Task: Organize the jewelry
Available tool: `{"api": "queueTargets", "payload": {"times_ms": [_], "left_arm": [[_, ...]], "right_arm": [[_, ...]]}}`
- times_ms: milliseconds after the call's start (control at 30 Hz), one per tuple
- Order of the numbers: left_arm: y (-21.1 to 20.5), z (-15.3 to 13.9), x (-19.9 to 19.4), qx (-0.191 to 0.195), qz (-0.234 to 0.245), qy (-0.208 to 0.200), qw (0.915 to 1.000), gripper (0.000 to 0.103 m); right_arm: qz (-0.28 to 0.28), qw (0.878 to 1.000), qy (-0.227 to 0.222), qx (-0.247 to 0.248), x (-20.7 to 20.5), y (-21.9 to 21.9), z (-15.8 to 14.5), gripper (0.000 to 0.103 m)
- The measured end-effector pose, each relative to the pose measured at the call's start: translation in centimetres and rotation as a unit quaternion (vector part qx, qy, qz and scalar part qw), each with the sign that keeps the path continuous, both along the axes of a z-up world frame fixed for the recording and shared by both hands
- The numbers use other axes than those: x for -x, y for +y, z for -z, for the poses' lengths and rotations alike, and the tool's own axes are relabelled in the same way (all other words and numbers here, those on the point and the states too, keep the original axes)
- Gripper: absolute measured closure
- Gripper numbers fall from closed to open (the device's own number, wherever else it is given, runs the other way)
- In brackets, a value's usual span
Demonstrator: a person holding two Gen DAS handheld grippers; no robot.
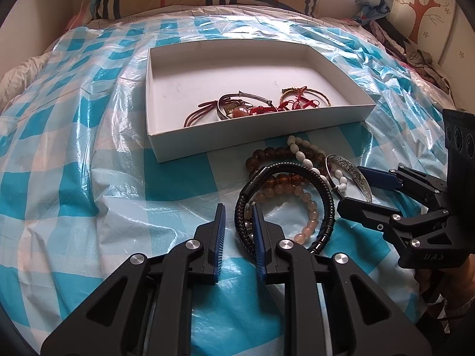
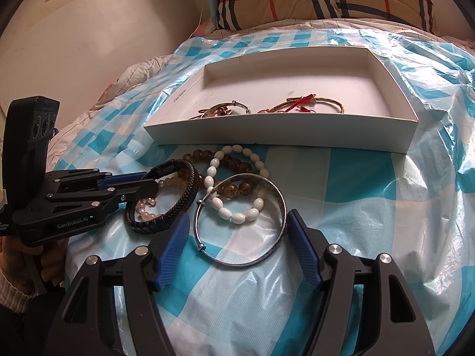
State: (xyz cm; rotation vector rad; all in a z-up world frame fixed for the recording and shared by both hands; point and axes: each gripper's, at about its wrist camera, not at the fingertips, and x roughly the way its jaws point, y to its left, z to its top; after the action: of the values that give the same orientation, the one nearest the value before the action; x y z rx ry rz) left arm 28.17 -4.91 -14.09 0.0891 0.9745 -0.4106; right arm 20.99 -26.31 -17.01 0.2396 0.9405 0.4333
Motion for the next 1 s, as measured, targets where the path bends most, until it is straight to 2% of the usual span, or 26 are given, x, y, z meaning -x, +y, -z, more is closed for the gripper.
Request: {"api": "queueTargets", "payload": {"times_ms": [67,167,1000], "left_arm": [[-0.07,-0.07,0.11,-0.002,0.0,-0.003,1.0,0.086],[-0.29,-0.28,0.35,-0.003,0.004,-0.009,0.9999,0.09],[-0.56,0.06,0.21,-0.003,0.009,-0.001,1.0,0.089]], "right_arm": [[0.005,1.0,-0.004,0.0,0.04,-0.12,-0.1,0.042],[0.007,1.0,-0.01,0.003,0.13,-0.18,-0.3,0.042],[0.01,1.0,-0.007,0.01,0.0,-0.29,-0.15,0.042]]}}
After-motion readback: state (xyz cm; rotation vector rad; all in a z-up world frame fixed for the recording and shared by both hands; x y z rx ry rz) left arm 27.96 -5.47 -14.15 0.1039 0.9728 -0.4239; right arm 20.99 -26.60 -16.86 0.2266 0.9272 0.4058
